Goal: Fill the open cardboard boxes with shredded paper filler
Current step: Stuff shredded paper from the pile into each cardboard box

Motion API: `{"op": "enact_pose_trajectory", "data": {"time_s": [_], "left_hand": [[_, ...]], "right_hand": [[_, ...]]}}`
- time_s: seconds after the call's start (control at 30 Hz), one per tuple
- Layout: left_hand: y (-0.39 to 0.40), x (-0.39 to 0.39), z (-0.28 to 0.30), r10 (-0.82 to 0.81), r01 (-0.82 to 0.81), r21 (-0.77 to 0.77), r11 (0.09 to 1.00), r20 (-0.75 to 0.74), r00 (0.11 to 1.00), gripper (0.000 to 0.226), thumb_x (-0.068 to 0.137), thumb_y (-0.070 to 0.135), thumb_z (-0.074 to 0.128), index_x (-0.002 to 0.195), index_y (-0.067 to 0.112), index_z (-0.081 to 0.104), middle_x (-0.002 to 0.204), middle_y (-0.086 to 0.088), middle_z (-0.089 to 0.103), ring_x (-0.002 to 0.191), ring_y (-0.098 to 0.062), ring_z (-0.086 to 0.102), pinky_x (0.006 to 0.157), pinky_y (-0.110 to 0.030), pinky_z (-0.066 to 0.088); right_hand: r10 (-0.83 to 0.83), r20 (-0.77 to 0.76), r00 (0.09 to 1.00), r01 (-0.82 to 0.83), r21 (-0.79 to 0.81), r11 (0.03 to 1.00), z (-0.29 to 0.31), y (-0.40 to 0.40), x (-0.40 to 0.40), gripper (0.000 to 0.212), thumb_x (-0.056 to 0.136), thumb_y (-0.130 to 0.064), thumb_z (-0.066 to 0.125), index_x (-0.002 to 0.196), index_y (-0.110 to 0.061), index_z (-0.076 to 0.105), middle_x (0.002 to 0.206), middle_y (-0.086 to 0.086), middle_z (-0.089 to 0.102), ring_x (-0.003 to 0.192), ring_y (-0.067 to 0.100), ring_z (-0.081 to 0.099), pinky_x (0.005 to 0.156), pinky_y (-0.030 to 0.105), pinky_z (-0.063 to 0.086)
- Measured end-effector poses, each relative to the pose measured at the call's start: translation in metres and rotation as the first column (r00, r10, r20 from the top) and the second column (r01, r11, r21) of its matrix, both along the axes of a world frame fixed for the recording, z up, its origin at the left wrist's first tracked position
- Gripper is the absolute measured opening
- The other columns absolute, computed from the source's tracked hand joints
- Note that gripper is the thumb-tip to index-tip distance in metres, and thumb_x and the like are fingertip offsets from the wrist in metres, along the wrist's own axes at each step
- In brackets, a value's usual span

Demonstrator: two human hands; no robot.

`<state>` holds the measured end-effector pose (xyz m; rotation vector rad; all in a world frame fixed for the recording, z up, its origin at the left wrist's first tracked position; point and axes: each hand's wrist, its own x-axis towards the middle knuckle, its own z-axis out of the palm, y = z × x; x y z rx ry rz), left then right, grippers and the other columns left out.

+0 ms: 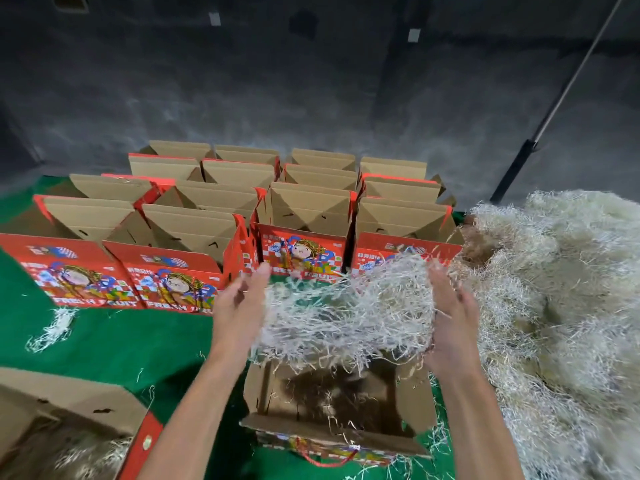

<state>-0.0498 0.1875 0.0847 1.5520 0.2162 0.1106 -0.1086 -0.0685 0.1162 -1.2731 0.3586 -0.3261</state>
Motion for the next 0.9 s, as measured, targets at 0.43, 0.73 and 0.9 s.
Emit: {"op": "enact_pose_trajectory", "data": {"time_s": [0.43, 0.73, 0.9], "left_hand": [[-0.038, -0.012, -0.004, -0.305, 0.244, -0.3, 0.922, -0.174, 0.936, 0.07, 0.069, 0.08, 0.068, 0.12, 0.033, 0.061, 0.117, 0.014, 0.063, 0.111, -0.016, 0.063, 0.084, -0.038, 0.057], [-0.028, -0.02, -0.008, -0.351, 0.268, -0.428, 0.863, -0.126, 0.928, 0.029, 0.071, 0.049, 0.069, 0.088, 0.027, 0.079, 0.095, -0.008, 0.074, 0.089, -0.027, 0.068, 0.091, -0.05, 0.05], [-0.022, -0.02, -0.017, -0.238, 0.162, -0.321, 0.933, -0.214, 0.948, 0.054, 0.061, 0.059, 0.08, 0.105, 0.031, 0.07, 0.108, 0.002, 0.072, 0.091, -0.021, 0.071, 0.076, -0.038, 0.056]], "right_hand": [[0.048, -0.097, 0.994, -0.099, -0.636, 0.765, -0.054, -0.005, 0.014, 0.027, 0.098, -0.033, 0.061, 0.125, -0.029, 0.06, 0.113, -0.006, 0.067, 0.083, 0.002, 0.062, 0.079, 0.02, 0.05], [-0.166, -0.232, 0.958, -0.228, -0.973, 0.04, -0.083, 0.01, 0.016, 0.073, 0.076, -0.012, 0.073, 0.143, -0.028, 0.048, 0.132, 0.001, 0.055, 0.122, 0.026, 0.048, 0.104, 0.043, 0.04], [-0.027, -0.268, 0.963, -0.268, -0.963, 0.019, -0.069, 0.005, 0.023, 0.041, 0.086, -0.014, 0.066, 0.126, -0.026, 0.067, 0.117, -0.006, 0.057, 0.114, 0.018, 0.053, 0.1, 0.037, 0.038]]}}
